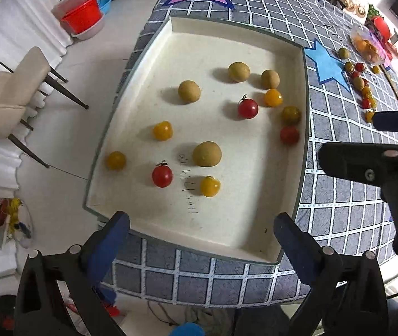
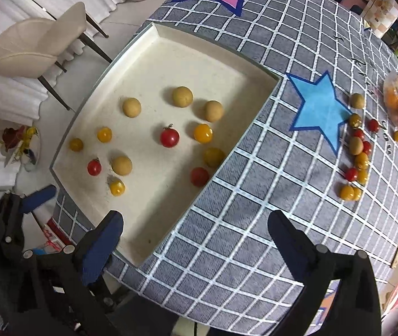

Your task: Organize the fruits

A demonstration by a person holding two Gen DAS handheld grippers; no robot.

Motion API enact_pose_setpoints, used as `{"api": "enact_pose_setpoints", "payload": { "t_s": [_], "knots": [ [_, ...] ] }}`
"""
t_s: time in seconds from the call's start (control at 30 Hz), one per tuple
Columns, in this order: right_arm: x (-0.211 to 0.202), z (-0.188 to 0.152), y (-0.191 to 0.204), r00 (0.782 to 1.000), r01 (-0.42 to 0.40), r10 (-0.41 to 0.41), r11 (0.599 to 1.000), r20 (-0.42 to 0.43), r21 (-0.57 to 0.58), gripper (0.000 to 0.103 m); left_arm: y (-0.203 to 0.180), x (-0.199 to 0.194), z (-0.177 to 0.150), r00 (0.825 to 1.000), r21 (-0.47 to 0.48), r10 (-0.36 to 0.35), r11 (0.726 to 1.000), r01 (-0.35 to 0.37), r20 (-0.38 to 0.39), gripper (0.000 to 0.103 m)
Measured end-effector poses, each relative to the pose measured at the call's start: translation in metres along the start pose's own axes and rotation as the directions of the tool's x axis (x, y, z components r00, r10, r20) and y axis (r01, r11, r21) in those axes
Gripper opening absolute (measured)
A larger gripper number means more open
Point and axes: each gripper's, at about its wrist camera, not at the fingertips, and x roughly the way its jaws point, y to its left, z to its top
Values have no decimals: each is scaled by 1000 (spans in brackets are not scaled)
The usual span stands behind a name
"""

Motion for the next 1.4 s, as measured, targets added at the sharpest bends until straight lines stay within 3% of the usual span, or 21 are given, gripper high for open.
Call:
{"api": "enact_pose_setpoints", "payload": {
  "t_s": [0.47, 1.4],
  "knots": [
    [-20, -5, -1, 999, 48, -48, 999, -3, -4, 103, -1, -14, 12, 1000, 49, 11, 999, -11, -12, 103],
    [-8, -1, 8, 999, 38, -39, 999, -35, -25, 103, 1, -8, 14, 999, 49, 35, 998, -33, -33, 103]
  ]
}}
